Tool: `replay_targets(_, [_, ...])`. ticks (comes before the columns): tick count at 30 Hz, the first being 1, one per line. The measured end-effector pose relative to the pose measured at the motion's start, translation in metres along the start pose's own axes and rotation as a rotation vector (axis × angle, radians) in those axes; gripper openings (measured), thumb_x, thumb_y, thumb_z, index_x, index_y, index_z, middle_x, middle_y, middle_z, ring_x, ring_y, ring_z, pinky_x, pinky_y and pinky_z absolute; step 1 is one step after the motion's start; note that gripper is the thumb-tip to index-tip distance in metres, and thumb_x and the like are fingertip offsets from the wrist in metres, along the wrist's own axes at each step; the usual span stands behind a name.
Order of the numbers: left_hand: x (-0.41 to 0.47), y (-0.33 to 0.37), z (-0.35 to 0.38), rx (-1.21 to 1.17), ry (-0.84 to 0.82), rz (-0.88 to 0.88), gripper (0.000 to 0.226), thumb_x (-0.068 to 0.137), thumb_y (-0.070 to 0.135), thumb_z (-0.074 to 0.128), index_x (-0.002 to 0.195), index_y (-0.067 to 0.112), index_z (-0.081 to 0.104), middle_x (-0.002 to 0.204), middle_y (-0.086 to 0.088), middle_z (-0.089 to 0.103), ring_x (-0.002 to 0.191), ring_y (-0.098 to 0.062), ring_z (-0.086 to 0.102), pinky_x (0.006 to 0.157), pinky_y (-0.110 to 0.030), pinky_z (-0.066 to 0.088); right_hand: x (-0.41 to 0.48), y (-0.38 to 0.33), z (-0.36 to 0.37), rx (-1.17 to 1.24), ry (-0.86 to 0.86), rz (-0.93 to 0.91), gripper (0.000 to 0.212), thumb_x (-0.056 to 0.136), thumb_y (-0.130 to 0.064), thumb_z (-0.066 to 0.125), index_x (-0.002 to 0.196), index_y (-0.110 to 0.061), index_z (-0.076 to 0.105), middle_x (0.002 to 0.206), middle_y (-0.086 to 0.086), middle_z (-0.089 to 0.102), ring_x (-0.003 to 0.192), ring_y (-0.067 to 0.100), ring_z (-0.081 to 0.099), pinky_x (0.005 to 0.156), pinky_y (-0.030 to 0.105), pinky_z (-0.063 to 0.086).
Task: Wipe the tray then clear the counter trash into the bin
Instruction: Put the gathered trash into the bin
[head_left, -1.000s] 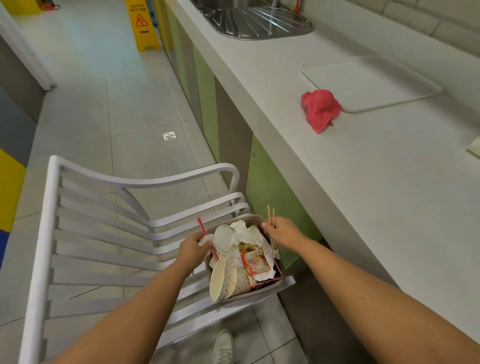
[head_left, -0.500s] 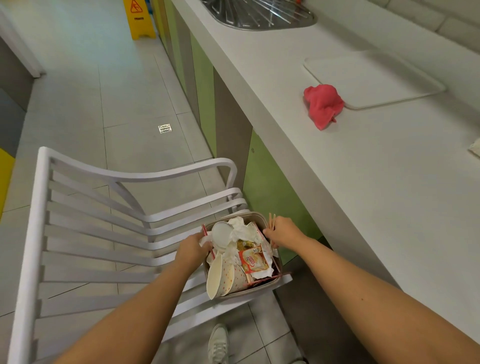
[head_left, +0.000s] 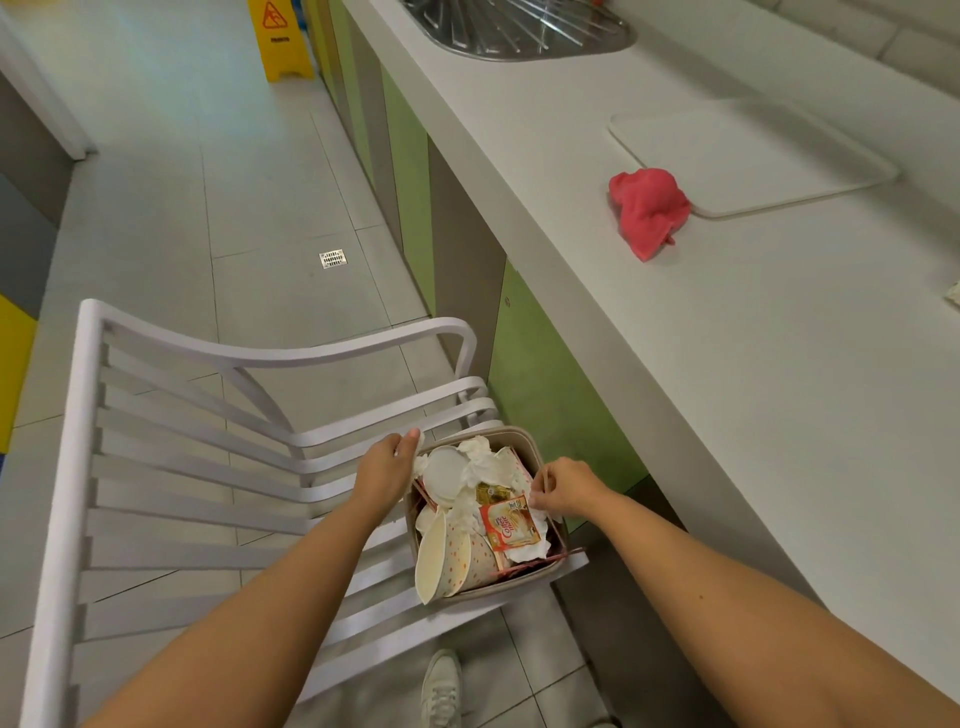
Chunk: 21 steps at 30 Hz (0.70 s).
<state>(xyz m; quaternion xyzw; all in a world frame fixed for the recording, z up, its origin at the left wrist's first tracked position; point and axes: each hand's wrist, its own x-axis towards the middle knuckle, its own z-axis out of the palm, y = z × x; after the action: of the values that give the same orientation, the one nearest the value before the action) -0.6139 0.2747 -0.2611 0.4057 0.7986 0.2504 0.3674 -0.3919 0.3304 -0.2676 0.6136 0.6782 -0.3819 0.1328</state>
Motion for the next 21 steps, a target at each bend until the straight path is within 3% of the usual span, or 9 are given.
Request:
replay_targets(2, [-0.001,0.007,0.002,-0.077,-0.025,-0.005,0.035,0.099,0.041,0.032,0.086,0.017,0.053,0.094,-0.007,0.055,0.089,-0.026,0.053,0.084,-0.038,0.045,-0.003,-0.003,-0.011,-0.057,-0.026,-0.031,0.052,0.076,-0.033,0.075,0.122,-0.017,0.057,0.116,0.005,0.056,0.116,0.026,0.051,0.1,0.04,0.045])
replay_targets(5, [-0.003,0.019,0.006,-0.182,-0.068,-0.01,0.044,0.1,0.04,0.03,0.113,0.008,0.056,0.104,-0.005,0.054,0.098,-0.024,0.052,0.093,-0.039,0.042,-0.01,-0.013,-0.027,-0.152,0.0,-0.044,0.075,0.075,-0.044,0.073,0.138,-0.02,0.041,0.143,0.009,0.038,0.134,0.031,0.034,0.111,0.049,0.031])
replay_targets(7, [-0.006,0.026,0.01,-0.273,-0.116,-0.038,0.037,0.101,0.035,0.029,0.109,0.01,0.055,0.106,-0.009,0.056,0.098,-0.027,0.053,0.092,-0.04,0.042,-0.016,-0.024,-0.037,-0.118,0.14,-0.125,0.068,0.08,-0.042,0.068,0.138,-0.019,0.041,0.141,0.009,0.039,0.132,0.029,0.035,0.11,0.045,0.032])
replay_targets(9, [-0.009,0.035,0.014,-0.351,-0.168,-0.071,0.03,0.1,0.031,0.028,0.093,0.016,0.054,0.103,-0.013,0.056,0.093,-0.027,0.052,0.088,-0.04,0.043,-0.024,-0.038,-0.044,0.062,0.216,-0.257,0.052,0.085,-0.033,0.065,0.132,-0.017,0.05,0.129,0.009,0.048,0.116,0.02,0.048,0.098,0.032,0.043])
replay_targets(11, [-0.012,0.044,0.02,-0.42,-0.232,-0.098,0.036,0.096,0.039,0.028,0.093,0.017,0.057,0.105,-0.015,0.061,0.094,-0.028,0.056,0.093,-0.046,0.044,-0.033,-0.054,-0.044,0.206,0.124,-0.34,0.045,0.087,-0.026,0.064,0.13,-0.016,0.053,0.113,0.008,0.056,0.093,0.013,0.053,0.077,0.02,0.045])
replay_targets(13, [-0.02,0.058,0.025,-0.485,-0.291,-0.098,0.048,0.097,0.045,0.025,0.111,0.015,0.059,0.113,-0.014,0.062,0.105,-0.027,0.058,0.099,-0.043,0.044,-0.038,-0.066,-0.035,0.251,0.04,-0.387,0.045,0.088,-0.022,0.064,0.131,-0.016,0.051,0.099,0.009,0.059,0.082,0.016,0.056,0.067,0.02,0.047])
replay_targets(15, [-0.026,0.071,0.029,-0.527,-0.337,-0.093,0.057,0.1,0.046,0.02,0.129,0.009,0.052,0.124,-0.012,0.056,0.118,-0.022,0.052,0.106,-0.038,0.039,-0.039,-0.072,-0.028,0.225,0.082,-0.395,0.042,0.087,-0.02,0.064,0.128,-0.014,0.054,0.096,0.006,0.059,0.08,0.016,0.055,0.07,0.027,0.048])
replay_targets(18, [-0.03,0.076,0.029,-0.604,-0.452,-0.107,0.065,0.098,0.051,0.016,0.134,0.005,0.046,0.131,-0.015,0.055,0.12,-0.023,0.054,0.102,-0.035,0.044,-0.035,-0.071,-0.023,0.207,0.156,-0.349,0.036,0.082,-0.019,0.068,0.116,-0.01,0.059,0.102,0.009,0.063,0.081,0.016,0.053,0.073,0.029,0.046])
replay_targets(21, [-0.031,0.073,0.023,-0.438,-0.491,-0.122,0.067,0.096,0.055,0.013,0.138,0.013,0.043,0.139,-0.01,0.048,0.128,-0.026,0.046,0.107,-0.04,0.035,-0.03,-0.068,-0.013,0.071,0.166,-0.338,0.029,0.078,-0.015,0.07,0.107,-0.011,0.064,0.094,0.008,0.063,0.082,0.015,0.051,0.071,0.025,0.038])
